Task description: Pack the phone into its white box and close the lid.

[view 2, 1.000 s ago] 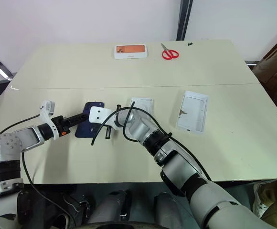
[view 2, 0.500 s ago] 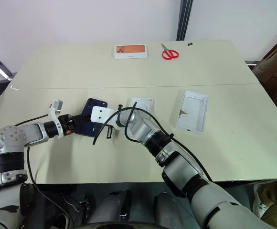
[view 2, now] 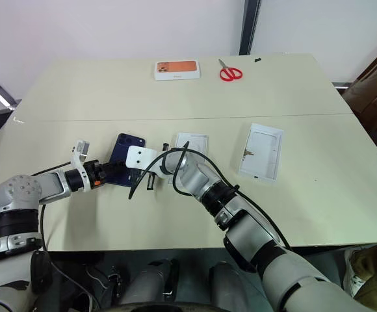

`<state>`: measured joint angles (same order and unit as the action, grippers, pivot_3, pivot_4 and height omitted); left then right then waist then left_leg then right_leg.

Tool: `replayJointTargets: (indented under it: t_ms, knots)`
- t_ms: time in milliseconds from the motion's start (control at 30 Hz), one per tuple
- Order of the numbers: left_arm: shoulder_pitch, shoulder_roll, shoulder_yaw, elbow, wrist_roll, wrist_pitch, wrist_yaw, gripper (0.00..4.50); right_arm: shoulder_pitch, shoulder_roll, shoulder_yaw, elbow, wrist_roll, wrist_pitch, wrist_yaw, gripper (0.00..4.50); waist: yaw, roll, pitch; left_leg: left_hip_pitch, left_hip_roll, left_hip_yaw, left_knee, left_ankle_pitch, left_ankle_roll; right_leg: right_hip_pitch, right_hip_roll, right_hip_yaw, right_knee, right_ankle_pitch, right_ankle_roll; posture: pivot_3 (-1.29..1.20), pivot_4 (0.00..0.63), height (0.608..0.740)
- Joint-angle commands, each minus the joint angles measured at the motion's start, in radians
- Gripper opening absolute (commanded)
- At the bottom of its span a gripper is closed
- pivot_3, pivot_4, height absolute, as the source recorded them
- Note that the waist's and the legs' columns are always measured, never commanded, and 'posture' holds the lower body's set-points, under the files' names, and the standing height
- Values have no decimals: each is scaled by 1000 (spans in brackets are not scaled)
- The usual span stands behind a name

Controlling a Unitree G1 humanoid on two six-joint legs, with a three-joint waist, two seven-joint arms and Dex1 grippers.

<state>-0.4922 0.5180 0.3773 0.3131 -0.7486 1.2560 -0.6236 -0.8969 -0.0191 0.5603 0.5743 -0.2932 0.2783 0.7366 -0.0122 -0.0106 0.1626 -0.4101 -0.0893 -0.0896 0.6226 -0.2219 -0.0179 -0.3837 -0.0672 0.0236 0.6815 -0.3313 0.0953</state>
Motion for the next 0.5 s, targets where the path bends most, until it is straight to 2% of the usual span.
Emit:
replayJointTargets:
  t_ms: [33, 67, 100, 333, 500]
  knots:
    - [24, -19, -15, 12, 0, 30, 10, 478, 9, -6, 6, -4, -19, 6, 1, 0, 1, 0, 0, 0, 0, 0, 0, 0, 0, 0, 0, 0, 0, 0, 0, 0, 150, 734]
    - [28, -20, -14, 10, -1, 30, 12, 99, 9, -7, 6, -4, -19, 5, 0, 0, 2, 0, 0, 0, 0, 0, 0, 0, 0, 0, 0, 0, 0, 0, 0, 0, 150, 734]
    - [32, -21, -12, 6, -4, 31, 14, 35, 11, -8, 7, -5, -20, 4, 0, 0, 0, 0, 0, 1, 0, 0, 0, 0, 0, 1, 0, 0, 0, 0, 0, 0, 150, 734]
    - [39, -45, 52, 9, -43, 67, 39, 35, 20, -15, -7, -36, -13, -4, 0, 0, 1, 0, 0, 1, 0, 0, 0, 0, 0, 1, 0, 0, 0, 0, 0, 0, 150, 734]
    - [46, -69, 113, -16, -83, 69, 51, 35, 38, -11, -102, -128, 72, 1, -3, 0, 0, -1, 0, 0, 0, 0, 0, 0, 0, 0, 0, 0, 0, 0, 0, 0, 150, 734]
